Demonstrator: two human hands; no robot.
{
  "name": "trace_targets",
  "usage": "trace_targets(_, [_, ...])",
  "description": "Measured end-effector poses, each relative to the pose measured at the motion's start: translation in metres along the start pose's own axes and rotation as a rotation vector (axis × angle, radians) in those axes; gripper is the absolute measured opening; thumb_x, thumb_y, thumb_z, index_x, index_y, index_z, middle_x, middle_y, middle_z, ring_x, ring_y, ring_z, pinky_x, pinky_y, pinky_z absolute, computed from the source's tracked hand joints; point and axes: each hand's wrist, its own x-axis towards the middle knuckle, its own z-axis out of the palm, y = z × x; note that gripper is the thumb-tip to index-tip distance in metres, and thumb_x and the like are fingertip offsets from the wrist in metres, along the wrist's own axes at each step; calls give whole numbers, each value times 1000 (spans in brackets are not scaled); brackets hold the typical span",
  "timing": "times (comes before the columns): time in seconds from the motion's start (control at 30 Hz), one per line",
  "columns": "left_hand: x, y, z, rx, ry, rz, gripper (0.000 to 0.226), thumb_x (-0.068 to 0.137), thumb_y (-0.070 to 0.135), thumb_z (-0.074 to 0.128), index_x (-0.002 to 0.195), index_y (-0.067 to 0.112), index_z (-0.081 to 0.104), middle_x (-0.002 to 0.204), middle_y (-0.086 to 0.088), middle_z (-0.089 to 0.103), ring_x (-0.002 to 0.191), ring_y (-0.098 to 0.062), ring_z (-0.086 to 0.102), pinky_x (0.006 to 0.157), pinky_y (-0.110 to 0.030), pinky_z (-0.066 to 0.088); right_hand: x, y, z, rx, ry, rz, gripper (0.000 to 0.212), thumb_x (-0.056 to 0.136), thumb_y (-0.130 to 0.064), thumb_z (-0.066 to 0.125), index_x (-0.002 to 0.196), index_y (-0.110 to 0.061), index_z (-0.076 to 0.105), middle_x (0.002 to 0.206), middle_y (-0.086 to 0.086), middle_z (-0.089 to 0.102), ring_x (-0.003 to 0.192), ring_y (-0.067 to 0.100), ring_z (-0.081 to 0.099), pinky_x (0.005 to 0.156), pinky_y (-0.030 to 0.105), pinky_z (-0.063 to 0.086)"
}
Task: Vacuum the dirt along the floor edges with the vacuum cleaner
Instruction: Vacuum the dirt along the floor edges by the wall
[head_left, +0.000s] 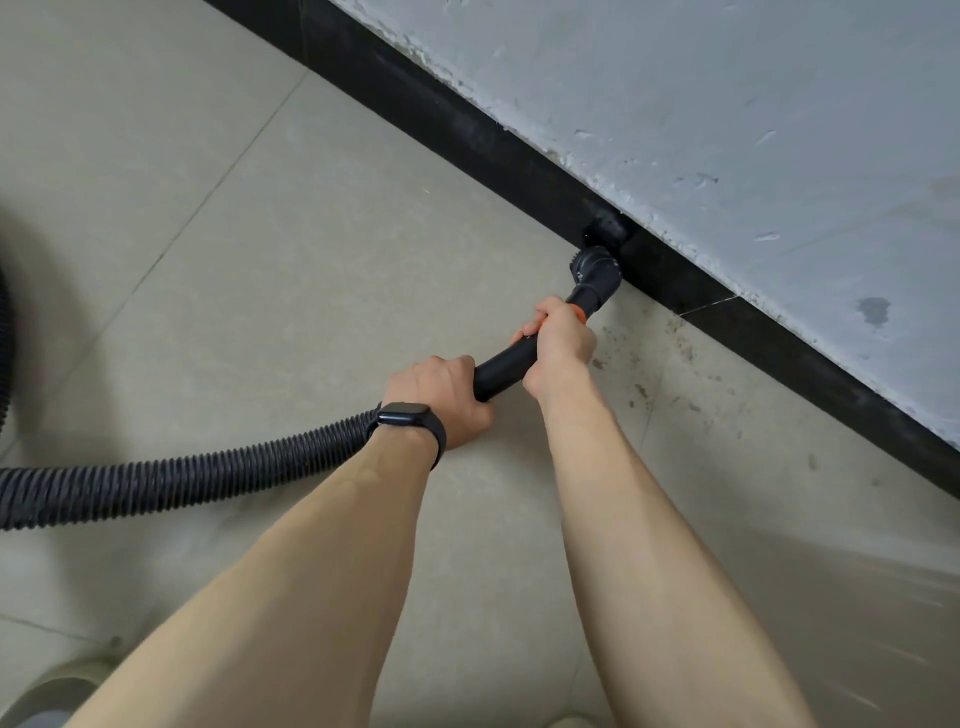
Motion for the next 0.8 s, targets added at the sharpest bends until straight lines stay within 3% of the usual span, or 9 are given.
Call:
trace_targets(0.27, [-10, -35, -13, -110, 18, -116, 19, 70, 42, 57, 72, 26, 47, 65, 3, 55, 54, -17, 53, 47, -24, 32, -25, 8, 39, -117, -168, -16, 14, 85, -3, 61, 88, -9, 49, 44, 4, 48, 37, 21, 45, 50, 30, 49])
trace_targets(0.4, [-23, -50, -24, -133, 30, -135, 22, 60, 46, 55, 68, 25, 51, 62, 2, 57, 53, -19, 55, 46, -24, 33, -44, 18, 48, -110, -220, -18, 18, 84, -4, 61, 85, -10, 45, 46, 6, 49, 40, 22, 47, 48, 29, 49])
trace_targets(0.63, [-49, -47, -25, 143, -110, 22, 16, 64, 46, 55, 71, 31, 54, 64, 10, 58, 55, -12, 56, 47, -22, 35, -77, 52, -10, 227, -3, 22, 19, 87, -3, 61, 97, -11, 48, 54, 2, 49, 42, 17, 47, 47, 27, 50])
trace_targets(0.8, [-61, -32, -12, 263, -170, 158, 14, 65, 42, 51, 75, 32, 54, 69, 8, 56, 57, -12, 52, 49, -25, 34, -88, 66, -45, 336, 182, 15, 15, 91, -2, 61, 92, -9, 48, 52, 3, 46, 40, 17, 44, 44, 26, 49])
